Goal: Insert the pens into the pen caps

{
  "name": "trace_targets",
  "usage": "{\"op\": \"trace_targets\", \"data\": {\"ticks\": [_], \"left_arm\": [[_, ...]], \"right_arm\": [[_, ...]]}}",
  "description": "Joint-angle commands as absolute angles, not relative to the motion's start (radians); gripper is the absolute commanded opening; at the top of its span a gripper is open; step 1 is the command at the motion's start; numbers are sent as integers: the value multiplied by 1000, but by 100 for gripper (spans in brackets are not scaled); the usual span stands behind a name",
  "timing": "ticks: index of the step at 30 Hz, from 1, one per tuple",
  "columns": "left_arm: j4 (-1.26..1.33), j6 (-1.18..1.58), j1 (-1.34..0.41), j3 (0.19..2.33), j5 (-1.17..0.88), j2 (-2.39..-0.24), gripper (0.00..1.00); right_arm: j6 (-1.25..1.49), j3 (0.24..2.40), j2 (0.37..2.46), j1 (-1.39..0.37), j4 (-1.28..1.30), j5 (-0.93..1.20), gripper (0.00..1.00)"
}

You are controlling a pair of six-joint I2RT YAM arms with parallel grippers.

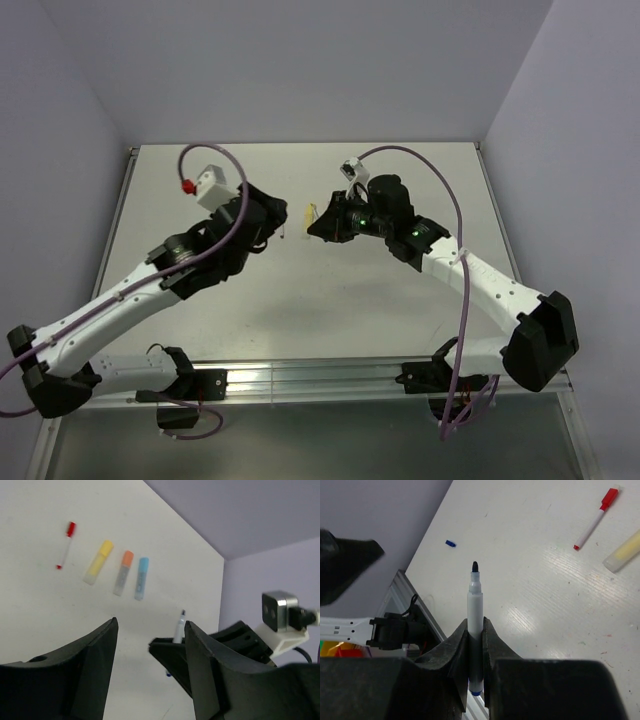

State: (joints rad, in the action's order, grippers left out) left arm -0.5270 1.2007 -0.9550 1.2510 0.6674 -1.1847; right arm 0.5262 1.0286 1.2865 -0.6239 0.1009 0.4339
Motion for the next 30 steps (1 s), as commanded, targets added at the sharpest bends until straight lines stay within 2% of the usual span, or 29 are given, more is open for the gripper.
{"op": "trace_targets", "data": {"ticks": [1,4,5,10,11,14,17,19,30], "left_arm": [[-861,1403,-925,1304,863,-1069,61],[-1029,1425,-778,1264,810,-991,59],[-1048,1410,-646,1249,787,-955,59],[-1012,1119,-228,1134,585,-948,60],[-1000,1083,-93,1112,507,-963,59],[-921,984,132,1002,402,-1018,55],[-839,925,272,922,283,-1074,54],[-833,928,316,907,245,-1110,53],[-741,1063,324,894,201,-1307,54]], "right_arm": [[512,1042,1226,-623,106,410,0],[526,1020,1200,-603,92,437,0],[525,1019,1195,-598,97,445,0],[531,989,1141,-548,95,485,0],[540,976,1137,-529,89,515,0],[551,963,1137,-508,77,544,0],[563,957,1149,-488,61,581,0],[569,956,1157,-485,48,591,0],[577,942,1201,-477,34,594,0]]}}
